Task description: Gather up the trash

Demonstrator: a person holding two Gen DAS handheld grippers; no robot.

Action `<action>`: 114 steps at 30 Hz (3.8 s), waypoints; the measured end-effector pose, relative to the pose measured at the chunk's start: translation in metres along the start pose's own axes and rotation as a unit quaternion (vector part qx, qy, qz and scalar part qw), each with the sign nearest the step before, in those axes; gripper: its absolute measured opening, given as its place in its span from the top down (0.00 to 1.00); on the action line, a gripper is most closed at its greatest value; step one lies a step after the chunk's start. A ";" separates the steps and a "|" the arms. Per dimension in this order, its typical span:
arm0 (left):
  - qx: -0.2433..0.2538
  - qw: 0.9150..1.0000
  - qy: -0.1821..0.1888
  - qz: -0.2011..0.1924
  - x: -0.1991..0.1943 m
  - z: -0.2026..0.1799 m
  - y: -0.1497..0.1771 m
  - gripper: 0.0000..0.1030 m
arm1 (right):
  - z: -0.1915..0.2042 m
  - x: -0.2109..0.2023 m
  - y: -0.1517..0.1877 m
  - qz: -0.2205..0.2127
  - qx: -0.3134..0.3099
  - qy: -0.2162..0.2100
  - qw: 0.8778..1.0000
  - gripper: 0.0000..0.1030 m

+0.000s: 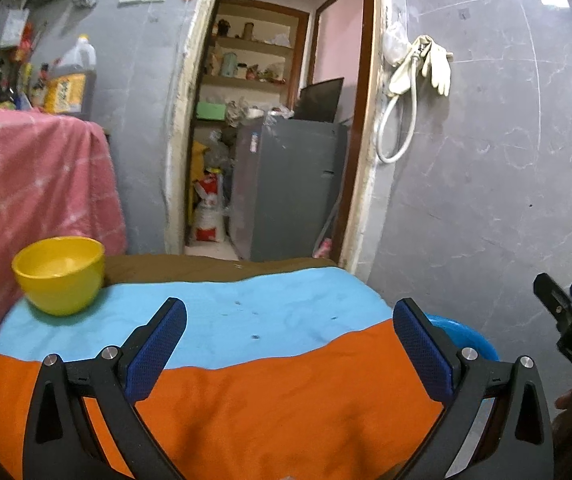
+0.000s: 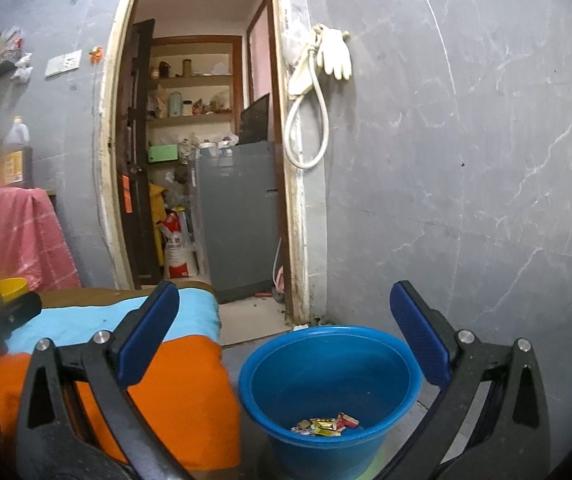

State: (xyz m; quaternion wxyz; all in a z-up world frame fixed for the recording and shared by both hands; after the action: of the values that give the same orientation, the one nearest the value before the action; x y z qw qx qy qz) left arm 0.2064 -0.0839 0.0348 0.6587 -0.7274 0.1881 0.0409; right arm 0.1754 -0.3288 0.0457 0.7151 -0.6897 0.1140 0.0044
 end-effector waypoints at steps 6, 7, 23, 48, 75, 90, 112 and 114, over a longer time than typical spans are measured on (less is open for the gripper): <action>0.007 1.000 -0.025 -0.008 -0.024 0.016 0.004 0.01 | 0.019 -0.020 0.003 -0.006 -0.009 -0.019 1.000 0.00; 0.008 0.999 -0.031 -0.008 -0.028 0.018 0.005 0.01 | 0.022 -0.023 0.004 -0.005 -0.012 -0.023 1.000 0.00; 0.006 0.997 -0.075 -0.002 -0.076 0.039 0.035 0.01 | 0.045 -0.064 0.021 -0.005 -0.017 -0.043 0.999 0.00; -0.010 0.992 -0.122 -0.010 -0.120 0.063 0.077 0.01 | 0.082 -0.099 0.051 -0.032 -0.049 -0.083 0.995 0.00; -0.004 0.992 -0.122 -0.019 -0.125 0.062 0.099 0.01 | 0.080 -0.092 0.077 -0.005 -0.055 -0.086 0.995 0.00; 0.002 0.992 -0.119 -0.034 -0.130 0.065 0.101 0.01 | 0.082 -0.093 0.081 -0.003 -0.052 -0.097 0.994 0.00; 0.001 0.992 -0.119 -0.038 -0.133 0.064 0.102 0.01 | 0.081 -0.092 0.082 -0.003 -0.047 -0.097 0.994 0.00; 0.001 0.992 -0.118 -0.038 -0.132 0.064 0.102 0.01 | 0.081 -0.092 0.082 -0.004 -0.047 -0.097 0.994 0.00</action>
State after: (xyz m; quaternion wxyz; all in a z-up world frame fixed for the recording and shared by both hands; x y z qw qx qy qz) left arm 0.0624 0.0014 -0.0291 0.6782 -0.7232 0.0812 0.1017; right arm 0.0853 -0.2313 -0.0180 0.6898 -0.7190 0.0413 0.0737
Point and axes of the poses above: each gripper's, at about its wrist camera, not at the fingertips, and x roughly the way its jaws point, z to its left, y to its underside, the point moved 5 cm from there along x, roughly the way its jaws point
